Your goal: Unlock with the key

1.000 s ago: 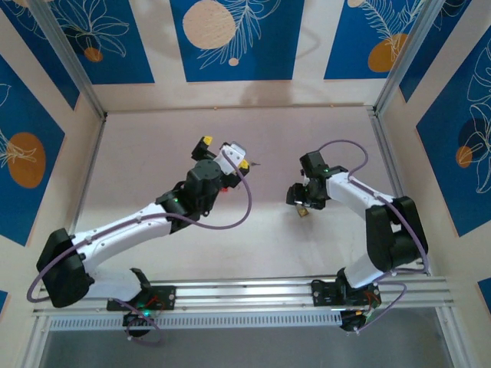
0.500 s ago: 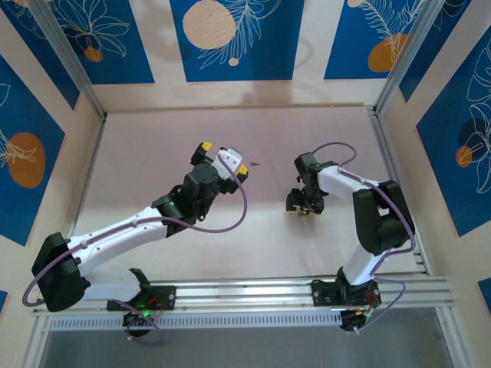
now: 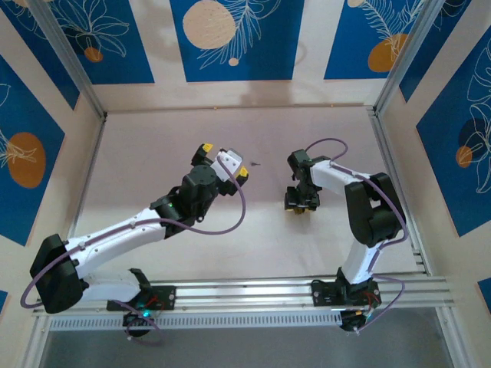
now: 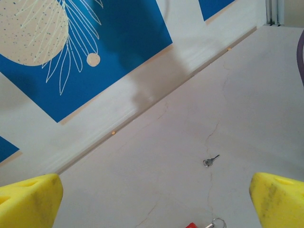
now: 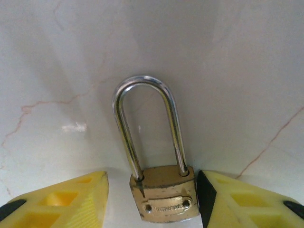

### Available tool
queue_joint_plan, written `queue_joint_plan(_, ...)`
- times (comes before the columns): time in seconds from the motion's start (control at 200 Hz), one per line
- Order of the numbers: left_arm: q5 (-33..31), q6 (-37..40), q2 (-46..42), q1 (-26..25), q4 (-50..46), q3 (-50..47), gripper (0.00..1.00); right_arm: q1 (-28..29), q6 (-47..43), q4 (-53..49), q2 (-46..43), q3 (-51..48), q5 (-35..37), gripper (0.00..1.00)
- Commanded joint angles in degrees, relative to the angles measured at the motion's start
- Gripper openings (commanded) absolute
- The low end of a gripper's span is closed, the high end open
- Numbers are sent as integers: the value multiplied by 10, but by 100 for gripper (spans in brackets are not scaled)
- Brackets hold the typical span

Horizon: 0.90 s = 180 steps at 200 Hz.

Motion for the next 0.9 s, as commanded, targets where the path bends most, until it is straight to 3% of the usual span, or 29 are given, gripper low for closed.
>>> queue_joint_plan(0.0,11,1,-17,0,18,-6,100,-1,-4,-26,5,13,12,48)
queue_joint_plan(0.23,15,6,-22,1,22,-9,100,4,-9,-15,-5,1,14,32)
queue_joint_plan(0.425,7,16,-23,1,30,-12,100,20,-18,6,-26,0,-37,30)
queue_joint_plan(0.685,-2,34,-26,1,38,-15,100,113,-10,11,14,40,-27,27)
queue_joint_plan(0.895,-16,57,-37,1,54,-20,100,221,-21,12,48,87,-24,27)
